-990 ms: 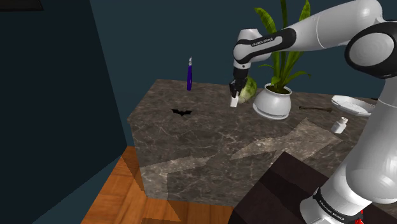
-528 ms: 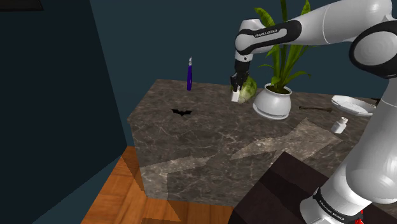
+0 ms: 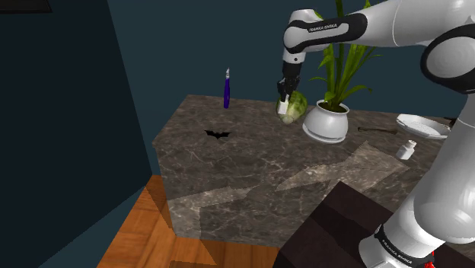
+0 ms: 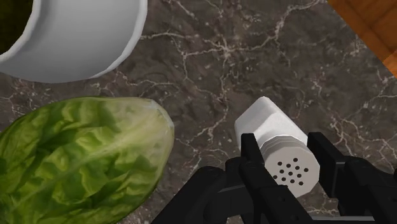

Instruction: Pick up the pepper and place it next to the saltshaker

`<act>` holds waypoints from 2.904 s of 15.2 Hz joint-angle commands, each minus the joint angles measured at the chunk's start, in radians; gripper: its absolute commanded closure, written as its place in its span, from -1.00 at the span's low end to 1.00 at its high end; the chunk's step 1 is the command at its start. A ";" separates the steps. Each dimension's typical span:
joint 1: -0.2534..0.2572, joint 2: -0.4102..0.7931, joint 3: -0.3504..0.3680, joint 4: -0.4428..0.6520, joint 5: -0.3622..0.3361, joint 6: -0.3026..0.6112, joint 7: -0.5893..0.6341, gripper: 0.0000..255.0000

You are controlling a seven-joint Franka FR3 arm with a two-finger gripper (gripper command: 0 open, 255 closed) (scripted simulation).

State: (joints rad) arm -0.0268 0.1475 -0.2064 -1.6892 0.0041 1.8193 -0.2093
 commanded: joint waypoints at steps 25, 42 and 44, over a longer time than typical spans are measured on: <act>-0.183 -0.526 -0.182 -0.493 -0.180 0.002 -0.296 1.00; -0.360 -0.698 -0.436 -0.551 -0.360 -0.042 -0.648 1.00; -0.374 -0.698 -0.474 -0.537 -0.376 -0.044 -0.696 1.00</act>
State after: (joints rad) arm -0.3927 -0.5538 -0.6554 -2.2382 -0.3626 1.7758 -0.8730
